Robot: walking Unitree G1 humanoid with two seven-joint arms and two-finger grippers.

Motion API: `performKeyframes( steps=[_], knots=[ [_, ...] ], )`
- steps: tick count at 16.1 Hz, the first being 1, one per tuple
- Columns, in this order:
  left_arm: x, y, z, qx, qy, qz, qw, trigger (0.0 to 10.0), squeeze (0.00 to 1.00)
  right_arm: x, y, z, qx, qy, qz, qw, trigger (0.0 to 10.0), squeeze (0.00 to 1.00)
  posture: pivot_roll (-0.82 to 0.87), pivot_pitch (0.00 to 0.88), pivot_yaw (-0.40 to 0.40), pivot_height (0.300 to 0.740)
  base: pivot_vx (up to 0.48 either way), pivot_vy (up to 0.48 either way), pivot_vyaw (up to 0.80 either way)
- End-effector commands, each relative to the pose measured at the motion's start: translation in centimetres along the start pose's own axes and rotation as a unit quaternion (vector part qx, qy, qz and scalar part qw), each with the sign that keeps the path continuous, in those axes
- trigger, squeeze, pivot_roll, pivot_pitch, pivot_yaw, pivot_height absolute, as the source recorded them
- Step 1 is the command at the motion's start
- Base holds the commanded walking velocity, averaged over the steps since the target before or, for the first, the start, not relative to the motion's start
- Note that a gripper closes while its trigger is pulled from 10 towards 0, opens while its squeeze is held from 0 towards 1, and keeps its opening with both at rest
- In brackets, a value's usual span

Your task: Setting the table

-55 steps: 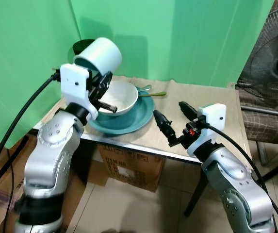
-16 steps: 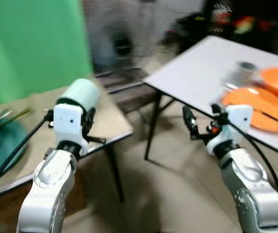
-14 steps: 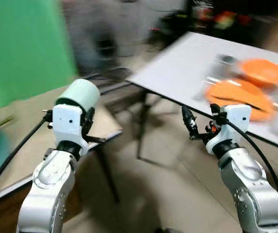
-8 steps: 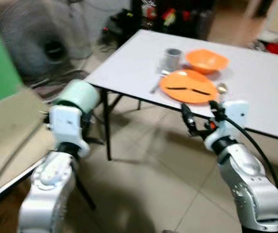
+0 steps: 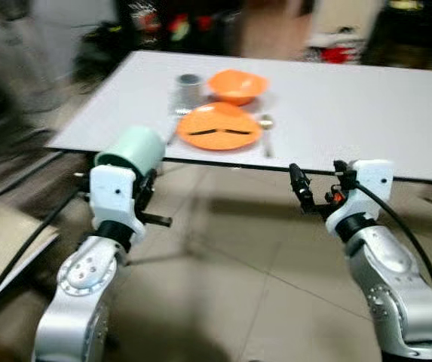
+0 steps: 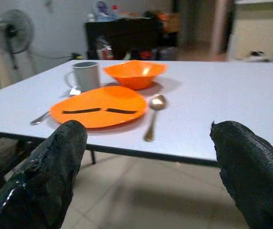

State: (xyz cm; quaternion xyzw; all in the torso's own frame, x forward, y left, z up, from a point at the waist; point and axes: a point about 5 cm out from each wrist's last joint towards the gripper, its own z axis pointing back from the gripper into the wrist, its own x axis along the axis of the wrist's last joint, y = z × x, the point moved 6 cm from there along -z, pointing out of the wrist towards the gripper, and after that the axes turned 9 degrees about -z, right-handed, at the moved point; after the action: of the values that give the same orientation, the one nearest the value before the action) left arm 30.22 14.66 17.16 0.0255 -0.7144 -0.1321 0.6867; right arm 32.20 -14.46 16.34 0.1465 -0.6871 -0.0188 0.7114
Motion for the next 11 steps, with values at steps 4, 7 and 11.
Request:
performKeyframes(
  steps=[4, 7, 11],
  knots=[
    [0.19, -0.13, 0.01, -0.007, -0.009, 0.003, 1.000, 10.0, 0.00, 0.25, -0.02, 0.30, -0.008, -0.004, -0.003, 1.000, 10.0, 0.00, -0.05, 0.000, 0.001, 0.740, 0.209, 0.000, -0.70],
    [0.21, -0.25, -0.03, -0.011, -0.011, 0.006, 1.000, 10.0, 0.00, 0.28, 0.17, 0.46, -0.005, -0.007, -0.005, 1.000, 10.0, 0.00, -0.06, 0.000, 0.002, 0.740, 0.292, 0.000, -0.17],
    [0.20, -0.47, -0.06, -0.015, -0.012, 0.011, 1.000, 10.0, 0.00, 0.21, 0.27, 0.55, -0.004, -0.005, -0.009, 1.000, 10.0, 0.00, -0.06, 0.000, -0.001, 0.740, 0.293, 0.000, -0.20]
  ],
)
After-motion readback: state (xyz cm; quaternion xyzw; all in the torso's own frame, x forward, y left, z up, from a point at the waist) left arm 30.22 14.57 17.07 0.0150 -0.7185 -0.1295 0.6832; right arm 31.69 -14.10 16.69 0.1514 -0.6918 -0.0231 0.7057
